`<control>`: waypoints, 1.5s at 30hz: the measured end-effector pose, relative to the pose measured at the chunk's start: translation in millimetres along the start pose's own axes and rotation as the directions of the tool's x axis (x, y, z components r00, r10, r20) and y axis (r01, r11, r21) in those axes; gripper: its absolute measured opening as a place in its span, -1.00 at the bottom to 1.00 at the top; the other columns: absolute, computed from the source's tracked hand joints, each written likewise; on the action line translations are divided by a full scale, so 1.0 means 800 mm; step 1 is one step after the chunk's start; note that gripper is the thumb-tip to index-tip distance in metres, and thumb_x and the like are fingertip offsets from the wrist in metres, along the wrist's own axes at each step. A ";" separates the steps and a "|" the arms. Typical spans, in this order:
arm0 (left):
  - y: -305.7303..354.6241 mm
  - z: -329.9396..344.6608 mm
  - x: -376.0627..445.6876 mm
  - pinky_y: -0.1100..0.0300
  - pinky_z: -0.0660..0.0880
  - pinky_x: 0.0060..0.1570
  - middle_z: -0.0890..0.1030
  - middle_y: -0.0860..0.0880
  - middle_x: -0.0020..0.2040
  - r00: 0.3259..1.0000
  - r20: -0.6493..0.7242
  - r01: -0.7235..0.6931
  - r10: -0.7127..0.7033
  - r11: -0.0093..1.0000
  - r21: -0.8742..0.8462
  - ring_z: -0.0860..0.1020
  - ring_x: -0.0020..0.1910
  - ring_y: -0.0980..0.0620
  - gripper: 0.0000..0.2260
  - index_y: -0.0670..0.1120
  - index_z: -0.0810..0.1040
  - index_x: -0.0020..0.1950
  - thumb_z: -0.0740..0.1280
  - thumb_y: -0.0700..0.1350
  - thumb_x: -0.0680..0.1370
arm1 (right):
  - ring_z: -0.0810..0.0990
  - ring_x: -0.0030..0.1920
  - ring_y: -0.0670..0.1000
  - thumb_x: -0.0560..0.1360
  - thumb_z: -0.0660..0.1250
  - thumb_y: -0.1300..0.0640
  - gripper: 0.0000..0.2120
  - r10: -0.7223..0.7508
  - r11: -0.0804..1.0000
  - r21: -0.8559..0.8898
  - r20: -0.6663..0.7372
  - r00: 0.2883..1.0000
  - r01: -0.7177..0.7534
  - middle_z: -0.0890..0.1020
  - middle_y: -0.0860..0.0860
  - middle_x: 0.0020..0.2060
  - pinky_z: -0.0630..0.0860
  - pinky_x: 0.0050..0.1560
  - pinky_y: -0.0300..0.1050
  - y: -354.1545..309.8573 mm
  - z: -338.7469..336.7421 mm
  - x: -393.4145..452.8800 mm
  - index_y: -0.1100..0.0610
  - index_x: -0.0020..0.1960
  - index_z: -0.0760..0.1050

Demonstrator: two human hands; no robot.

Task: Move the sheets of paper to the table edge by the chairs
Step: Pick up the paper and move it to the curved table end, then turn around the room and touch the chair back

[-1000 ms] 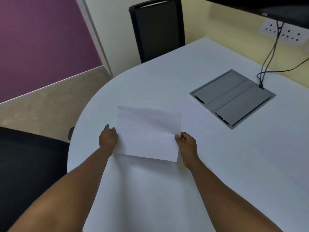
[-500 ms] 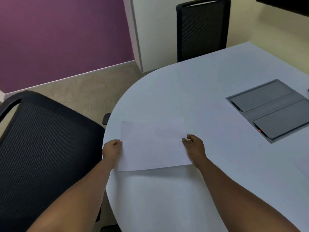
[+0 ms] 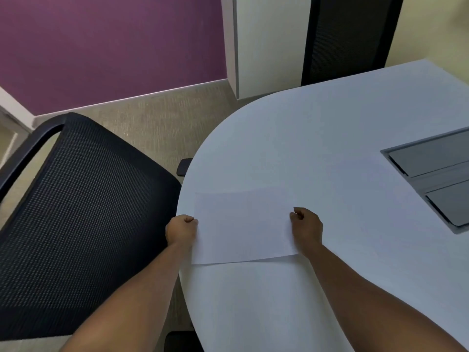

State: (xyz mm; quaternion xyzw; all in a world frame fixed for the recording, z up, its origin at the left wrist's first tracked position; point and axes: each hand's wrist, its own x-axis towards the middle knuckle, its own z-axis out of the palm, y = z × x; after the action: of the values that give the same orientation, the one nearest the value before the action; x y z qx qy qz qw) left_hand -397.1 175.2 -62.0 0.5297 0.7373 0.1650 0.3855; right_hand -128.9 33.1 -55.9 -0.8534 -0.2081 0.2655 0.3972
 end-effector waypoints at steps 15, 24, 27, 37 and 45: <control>-0.003 0.007 0.010 0.27 0.36 -0.40 0.64 -0.02 -0.11 1.000 -0.030 -0.001 0.005 0.988 0.155 0.54 -0.22 0.04 -0.95 -0.06 0.63 -0.07 0.38 -0.15 0.50 | 0.31 -0.31 0.07 0.49 0.21 0.27 -0.58 -0.072 0.966 -0.249 0.002 0.997 0.070 0.25 -0.05 -0.40 0.12 -0.41 -0.18 0.007 0.003 0.005 -0.02 -0.42 0.12; 0.001 0.009 0.007 0.28 0.31 -0.43 0.61 -0.02 -0.12 0.999 -0.035 -0.010 0.016 0.983 0.185 0.47 -0.31 0.09 -0.98 -0.04 0.58 -0.12 0.36 -0.13 0.50 | 0.47 -0.12 0.04 0.54 0.28 0.17 -0.92 -0.046 0.979 -0.196 0.011 0.999 0.047 0.52 0.09 -0.08 0.35 -0.07 -0.17 0.020 -0.010 0.001 0.11 0.00 0.53; 0.010 0.011 0.002 0.29 0.31 -0.44 0.62 -0.04 -0.14 0.998 -0.036 -0.037 0.045 0.979 0.201 0.45 -0.35 0.11 -0.90 -0.04 0.56 -0.19 0.32 -0.13 0.52 | 0.58 0.02 0.06 0.56 0.29 0.14 -0.74 -0.083 0.979 -0.188 0.003 0.997 0.082 0.56 0.09 0.04 0.38 0.01 -0.19 0.015 -0.020 -0.011 0.15 0.23 0.55; 0.079 -0.008 -0.036 0.14 0.42 -0.05 0.60 -0.06 0.11 0.857 0.132 -0.515 0.498 0.824 0.235 0.56 0.06 -0.04 -0.72 -0.11 0.54 0.23 0.26 -0.05 0.57 | 0.52 0.20 0.13 0.59 0.23 0.07 -0.68 -0.424 0.827 -0.397 0.025 0.905 0.398 0.57 0.11 0.18 0.49 0.17 0.01 -0.074 -0.041 -0.069 0.13 0.29 0.52; 0.146 -0.084 -0.075 0.15 0.46 0.02 0.59 -0.09 0.17 0.663 0.142 -0.744 0.735 0.626 0.234 0.55 0.15 -0.03 -0.71 -0.15 0.53 0.28 0.23 -0.12 0.59 | 0.49 0.23 0.10 0.59 0.21 0.05 -0.68 -0.508 0.781 -0.453 -0.061 0.859 0.429 0.56 0.07 0.21 0.48 0.18 0.00 -0.141 -0.080 -0.134 0.10 0.30 0.51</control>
State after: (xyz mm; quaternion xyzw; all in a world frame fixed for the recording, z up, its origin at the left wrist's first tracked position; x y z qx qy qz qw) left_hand -362.1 176.7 81.5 0.8355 0.4636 0.1972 0.2192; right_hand -188.7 3.4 98.8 -0.8600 -0.4303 0.0283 0.2729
